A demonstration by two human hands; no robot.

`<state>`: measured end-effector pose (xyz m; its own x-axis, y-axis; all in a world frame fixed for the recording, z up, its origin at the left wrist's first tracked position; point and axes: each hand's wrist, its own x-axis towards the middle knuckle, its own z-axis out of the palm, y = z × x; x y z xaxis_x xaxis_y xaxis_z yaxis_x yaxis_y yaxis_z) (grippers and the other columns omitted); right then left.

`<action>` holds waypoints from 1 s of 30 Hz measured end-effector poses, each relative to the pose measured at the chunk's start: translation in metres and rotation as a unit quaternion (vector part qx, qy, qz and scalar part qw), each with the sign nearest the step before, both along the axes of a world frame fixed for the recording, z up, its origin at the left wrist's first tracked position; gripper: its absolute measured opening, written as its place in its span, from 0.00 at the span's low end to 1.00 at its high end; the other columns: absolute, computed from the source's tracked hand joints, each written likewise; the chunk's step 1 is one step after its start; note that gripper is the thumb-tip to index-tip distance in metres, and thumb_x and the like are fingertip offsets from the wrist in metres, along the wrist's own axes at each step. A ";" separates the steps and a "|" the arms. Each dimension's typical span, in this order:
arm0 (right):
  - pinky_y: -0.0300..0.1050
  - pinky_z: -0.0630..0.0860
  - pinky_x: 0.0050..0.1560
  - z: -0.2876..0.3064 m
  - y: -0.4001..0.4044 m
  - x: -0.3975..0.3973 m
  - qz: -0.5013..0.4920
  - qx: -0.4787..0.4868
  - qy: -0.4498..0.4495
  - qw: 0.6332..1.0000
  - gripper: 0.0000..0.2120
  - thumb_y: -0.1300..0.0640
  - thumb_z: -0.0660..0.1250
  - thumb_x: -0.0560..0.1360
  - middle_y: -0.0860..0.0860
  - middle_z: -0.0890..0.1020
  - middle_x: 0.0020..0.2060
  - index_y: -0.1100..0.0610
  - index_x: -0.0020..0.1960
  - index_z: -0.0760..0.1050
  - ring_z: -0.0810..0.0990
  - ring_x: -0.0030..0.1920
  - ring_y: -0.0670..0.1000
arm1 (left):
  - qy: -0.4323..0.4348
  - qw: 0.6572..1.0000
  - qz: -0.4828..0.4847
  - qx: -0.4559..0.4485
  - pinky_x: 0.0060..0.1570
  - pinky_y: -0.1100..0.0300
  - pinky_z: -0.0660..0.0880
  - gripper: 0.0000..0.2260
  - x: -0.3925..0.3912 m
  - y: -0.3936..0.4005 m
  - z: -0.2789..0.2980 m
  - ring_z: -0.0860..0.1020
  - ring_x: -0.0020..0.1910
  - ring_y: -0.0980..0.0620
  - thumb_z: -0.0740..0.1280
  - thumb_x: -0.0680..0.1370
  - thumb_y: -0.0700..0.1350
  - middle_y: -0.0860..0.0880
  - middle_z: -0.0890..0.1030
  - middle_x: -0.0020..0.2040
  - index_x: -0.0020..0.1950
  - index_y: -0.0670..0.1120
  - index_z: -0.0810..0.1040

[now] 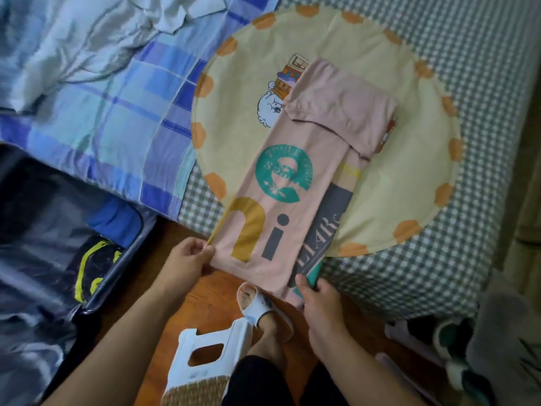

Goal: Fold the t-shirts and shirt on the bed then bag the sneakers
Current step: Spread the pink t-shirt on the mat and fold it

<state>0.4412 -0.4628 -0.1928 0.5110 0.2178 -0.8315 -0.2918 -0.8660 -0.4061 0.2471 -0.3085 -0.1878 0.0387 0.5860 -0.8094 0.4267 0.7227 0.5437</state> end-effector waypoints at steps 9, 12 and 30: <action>0.44 0.81 0.32 0.086 0.036 0.065 -0.285 0.133 0.276 0.908 0.08 0.57 0.70 0.77 0.58 0.83 0.37 0.62 0.44 0.82 0.81 0.33 0.52 | -0.166 0.981 0.102 0.000 0.36 0.56 0.83 0.09 0.058 0.037 0.097 0.83 0.34 0.43 0.62 0.83 0.37 0.38 0.86 0.44 0.63 0.41 0.73; 0.43 0.79 0.32 0.076 0.062 0.101 -0.323 0.148 0.225 0.907 0.16 0.48 0.63 0.82 0.54 0.80 0.32 0.59 0.44 0.79 0.78 0.27 0.49 | -0.226 0.967 0.096 0.061 0.43 0.52 0.83 0.09 0.103 0.081 0.102 0.83 0.37 0.44 0.59 0.85 0.48 0.39 0.86 0.48 0.64 0.49 0.73; 0.45 0.65 0.29 0.011 0.047 0.118 0.133 -0.043 -0.217 0.966 0.22 0.52 0.68 0.79 0.51 0.74 0.26 0.57 0.29 0.69 0.72 0.29 0.50 | 0.101 0.982 -0.154 0.033 0.48 0.43 0.80 0.12 0.104 0.034 0.019 0.82 0.41 0.43 0.66 0.83 0.50 0.44 0.85 0.39 0.46 0.43 0.81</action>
<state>0.5594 -0.4158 -0.1814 0.7518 0.3283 -0.5719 0.1273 -0.9232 -0.3626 0.3512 -0.2746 -0.1687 0.0650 0.6230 -0.7795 0.7243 0.5079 0.4663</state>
